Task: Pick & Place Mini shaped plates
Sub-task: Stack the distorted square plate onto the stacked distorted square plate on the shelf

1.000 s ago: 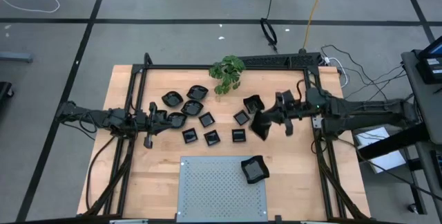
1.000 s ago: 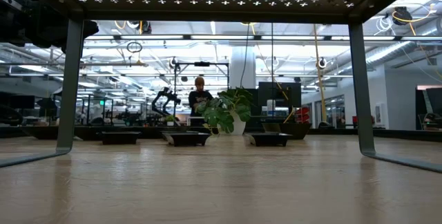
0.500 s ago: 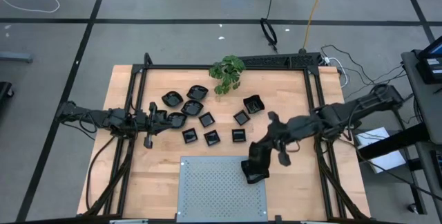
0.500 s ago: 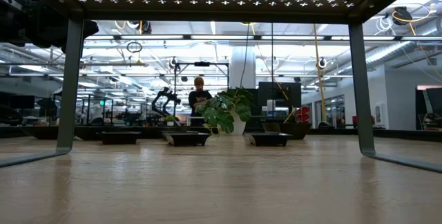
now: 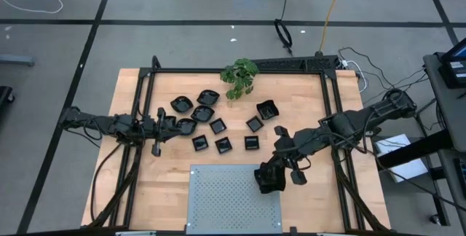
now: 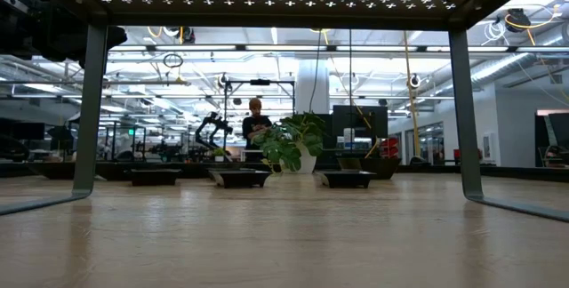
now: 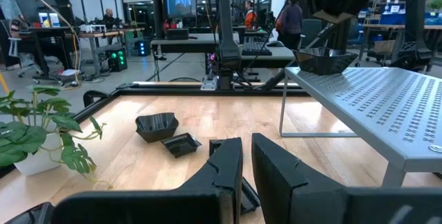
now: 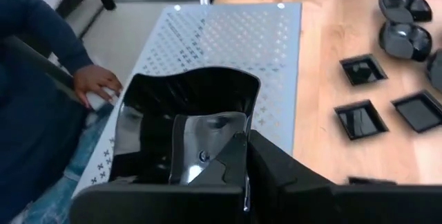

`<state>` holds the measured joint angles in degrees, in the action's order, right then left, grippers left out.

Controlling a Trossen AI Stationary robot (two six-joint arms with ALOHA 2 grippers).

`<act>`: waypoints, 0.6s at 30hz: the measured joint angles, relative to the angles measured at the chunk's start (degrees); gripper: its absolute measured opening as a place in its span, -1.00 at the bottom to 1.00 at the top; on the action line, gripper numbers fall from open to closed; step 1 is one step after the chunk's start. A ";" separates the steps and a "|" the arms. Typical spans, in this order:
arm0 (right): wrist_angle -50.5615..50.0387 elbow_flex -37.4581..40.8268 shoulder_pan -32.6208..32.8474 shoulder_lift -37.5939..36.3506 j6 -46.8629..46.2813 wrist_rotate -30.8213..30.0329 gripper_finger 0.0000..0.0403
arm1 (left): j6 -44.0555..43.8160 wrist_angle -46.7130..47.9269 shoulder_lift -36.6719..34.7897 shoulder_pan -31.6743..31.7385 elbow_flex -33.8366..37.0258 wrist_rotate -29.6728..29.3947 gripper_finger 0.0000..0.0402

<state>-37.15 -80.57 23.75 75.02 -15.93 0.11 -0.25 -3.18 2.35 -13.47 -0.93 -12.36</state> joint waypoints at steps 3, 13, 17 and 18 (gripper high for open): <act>-2.50 -2.88 -0.01 1.32 0.13 -0.06 -1.00 | 0.00 -0.02 0.00 0.00 0.00 -0.02 -0.82; -6.94 -5.10 -1.42 4.79 -1.83 5.10 -1.00 | 0.00 0.00 0.00 0.00 0.00 0.00 -0.82; -8.35 -5.04 -1.52 6.56 -0.75 5.93 -1.00 | 0.02 -0.01 0.00 0.00 0.00 -0.01 -0.82; -8.35 -5.02 -1.49 7.03 -0.24 6.01 -1.00 | 0.00 -0.02 0.00 0.00 0.00 -0.02 -0.82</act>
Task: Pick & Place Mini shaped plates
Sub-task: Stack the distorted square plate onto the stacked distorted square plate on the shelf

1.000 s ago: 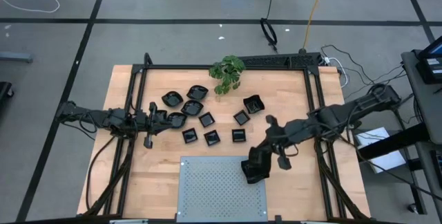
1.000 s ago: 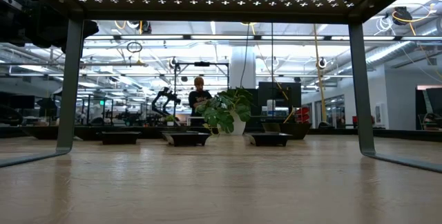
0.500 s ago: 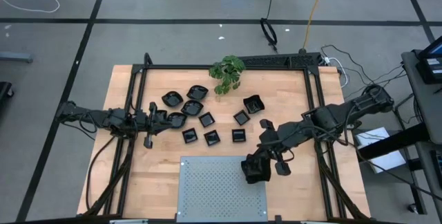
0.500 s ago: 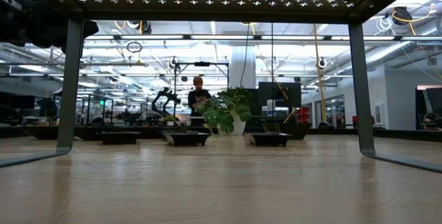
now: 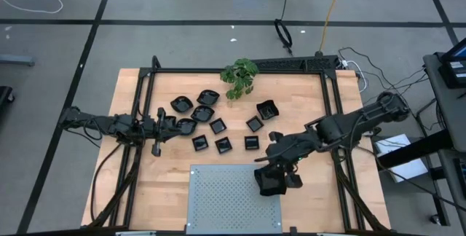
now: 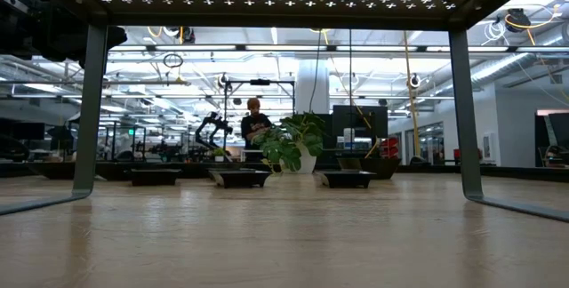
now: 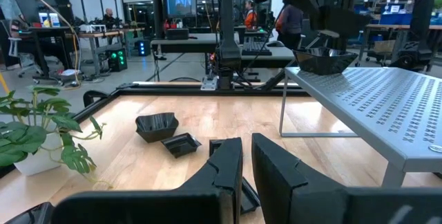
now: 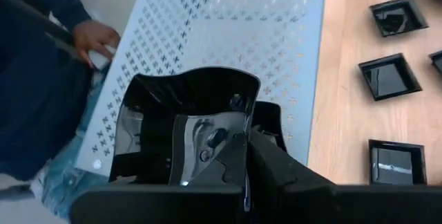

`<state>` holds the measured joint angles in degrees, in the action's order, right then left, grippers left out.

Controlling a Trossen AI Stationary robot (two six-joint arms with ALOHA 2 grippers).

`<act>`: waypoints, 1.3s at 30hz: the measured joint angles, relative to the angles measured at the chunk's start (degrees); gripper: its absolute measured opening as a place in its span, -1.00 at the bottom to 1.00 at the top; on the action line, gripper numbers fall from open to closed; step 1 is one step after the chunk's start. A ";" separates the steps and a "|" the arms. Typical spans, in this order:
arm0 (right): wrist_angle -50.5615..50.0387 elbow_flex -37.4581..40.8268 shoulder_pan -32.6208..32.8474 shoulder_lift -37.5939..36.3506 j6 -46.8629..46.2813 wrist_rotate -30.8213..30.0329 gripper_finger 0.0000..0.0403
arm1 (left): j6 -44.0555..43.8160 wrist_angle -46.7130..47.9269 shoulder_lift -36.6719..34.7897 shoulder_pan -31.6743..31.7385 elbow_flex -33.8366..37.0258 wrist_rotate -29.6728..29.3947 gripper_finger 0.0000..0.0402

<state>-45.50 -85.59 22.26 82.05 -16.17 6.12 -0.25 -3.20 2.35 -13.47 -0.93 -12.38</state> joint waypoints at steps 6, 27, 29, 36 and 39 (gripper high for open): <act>-0.23 0.03 0.36 2.81 2.27 -0.03 -1.00 | 0.02 0.01 0.00 0.00 0.00 0.02 -0.82; -1.08 0.07 0.25 3.82 4.92 -0.26 -1.00 | 0.02 0.02 0.00 0.00 0.00 0.00 -0.82; -1.09 0.07 0.25 3.84 4.92 -0.27 -1.00 | 0.02 0.02 0.00 0.00 0.00 0.00 -0.82; -1.07 0.07 0.25 3.84 7.98 -0.25 -1.00 | 0.02 0.00 0.00 0.00 0.00 0.00 -0.82; -1.07 0.09 0.25 3.84 9.15 -0.12 -1.00 | 0.02 0.01 0.00 0.00 0.00 0.00 -0.82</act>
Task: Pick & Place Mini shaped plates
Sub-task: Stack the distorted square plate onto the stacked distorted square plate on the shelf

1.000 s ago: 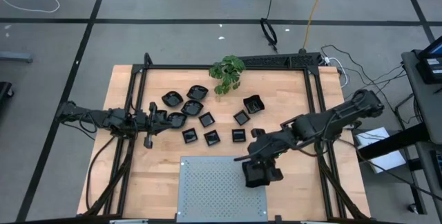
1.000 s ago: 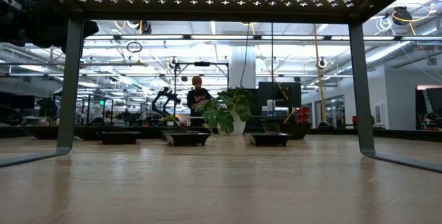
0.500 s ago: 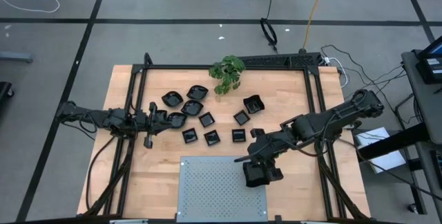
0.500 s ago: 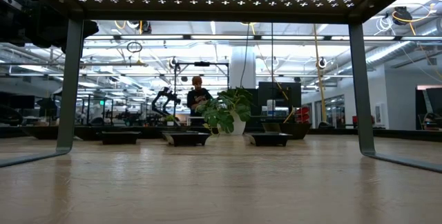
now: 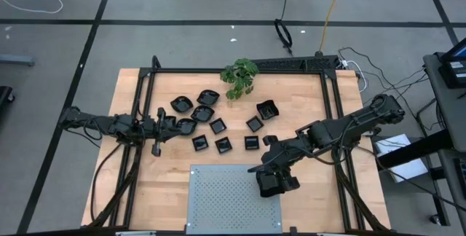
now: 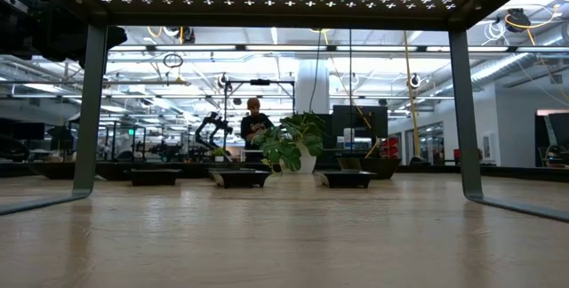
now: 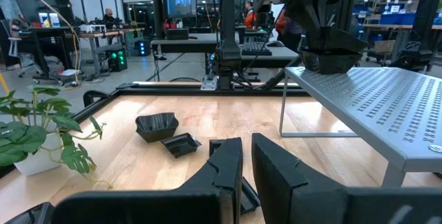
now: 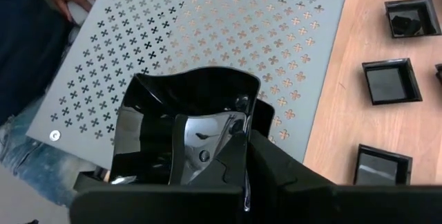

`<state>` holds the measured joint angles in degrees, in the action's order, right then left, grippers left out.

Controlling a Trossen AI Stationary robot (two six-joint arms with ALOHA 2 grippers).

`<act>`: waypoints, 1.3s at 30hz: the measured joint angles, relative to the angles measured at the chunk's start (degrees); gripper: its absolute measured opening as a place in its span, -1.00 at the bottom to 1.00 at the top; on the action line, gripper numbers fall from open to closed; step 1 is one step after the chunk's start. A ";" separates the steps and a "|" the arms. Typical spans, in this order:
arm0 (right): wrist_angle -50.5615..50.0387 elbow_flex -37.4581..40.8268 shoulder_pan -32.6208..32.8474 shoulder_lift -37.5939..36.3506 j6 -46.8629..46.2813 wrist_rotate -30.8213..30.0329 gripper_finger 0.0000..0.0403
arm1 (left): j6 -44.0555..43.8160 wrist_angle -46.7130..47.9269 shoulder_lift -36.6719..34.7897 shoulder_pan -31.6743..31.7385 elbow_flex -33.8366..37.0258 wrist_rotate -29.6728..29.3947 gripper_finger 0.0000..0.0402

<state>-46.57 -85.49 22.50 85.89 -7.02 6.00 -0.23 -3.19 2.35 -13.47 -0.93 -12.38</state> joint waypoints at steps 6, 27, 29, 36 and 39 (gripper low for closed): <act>0.00 0.00 0.00 0.00 0.23 0.02 -1.00 | 0.00 -0.01 0.00 0.00 0.00 0.00 -0.82; 2.97 0.00 -0.13 -5.74 1.17 -0.20 -0.63 | 0.00 0.01 0.00 0.00 0.00 0.00 -0.82; 2.75 0.00 -0.13 -7.51 2.98 -0.18 -0.63 | 0.00 0.01 0.00 0.00 0.00 0.00 -0.82; -0.13 1.21 -0.42 -13.38 3.21 -8.47 -0.63 | 0.00 0.01 0.00 0.00 0.00 0.00 -0.82; -0.04 4.36 -0.75 -16.59 2.92 -16.73 -0.63 | 0.00 0.01 0.00 0.00 0.00 0.01 -0.82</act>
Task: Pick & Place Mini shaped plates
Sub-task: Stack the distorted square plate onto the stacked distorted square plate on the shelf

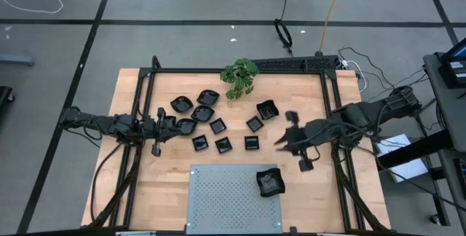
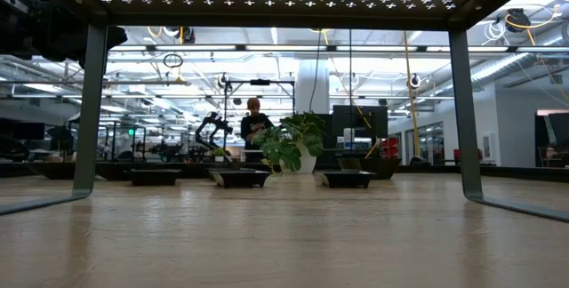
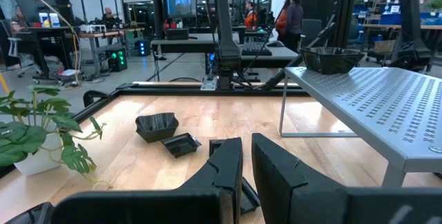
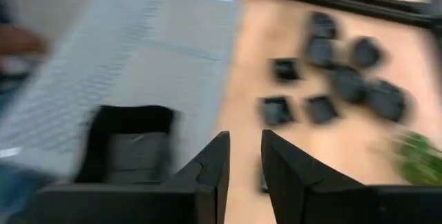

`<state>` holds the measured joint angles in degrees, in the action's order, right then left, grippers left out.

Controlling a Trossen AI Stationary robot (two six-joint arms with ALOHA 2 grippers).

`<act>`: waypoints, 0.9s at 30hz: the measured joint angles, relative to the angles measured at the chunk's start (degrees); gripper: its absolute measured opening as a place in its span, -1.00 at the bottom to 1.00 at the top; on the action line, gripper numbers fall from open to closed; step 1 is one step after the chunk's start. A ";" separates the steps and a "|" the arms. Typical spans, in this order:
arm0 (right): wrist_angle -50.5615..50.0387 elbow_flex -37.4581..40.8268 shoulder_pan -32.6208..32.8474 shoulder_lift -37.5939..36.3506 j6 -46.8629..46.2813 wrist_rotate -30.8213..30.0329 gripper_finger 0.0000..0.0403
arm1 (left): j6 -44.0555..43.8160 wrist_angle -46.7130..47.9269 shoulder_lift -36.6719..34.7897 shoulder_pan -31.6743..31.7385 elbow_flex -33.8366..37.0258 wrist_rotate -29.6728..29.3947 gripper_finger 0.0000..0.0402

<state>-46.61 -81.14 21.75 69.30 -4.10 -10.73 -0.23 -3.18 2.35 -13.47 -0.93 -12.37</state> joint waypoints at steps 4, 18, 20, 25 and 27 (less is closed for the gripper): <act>-0.03 5.55 -2.56 -4.00 -2.78 -11.27 -0.63 | -0.01 -0.01 0.00 0.00 0.00 0.01 -0.82; -1.03 12.55 -34.42 -3.38 -6.93 -5.67 -0.63 | 0.00 -0.02 0.00 0.00 0.00 -0.01 -0.82; 0.87 14.19 -38.98 -2.61 -5.12 -3.08 -0.63 | 0.00 -0.01 0.00 0.00 0.00 -0.01 -0.82; 11.62 23.86 -47.36 -2.26 -0.23 10.82 -0.63 | 0.00 -0.02 0.00 0.00 0.00 -0.01 -0.82; 16.37 27.98 -49.42 -2.28 0.38 14.12 -0.63 | 0.00 -0.01 0.00 0.00 0.00 0.00 -0.82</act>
<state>-30.24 -53.16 -27.67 67.02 -3.73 3.38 -0.23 -3.19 2.35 -13.47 -0.93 -12.37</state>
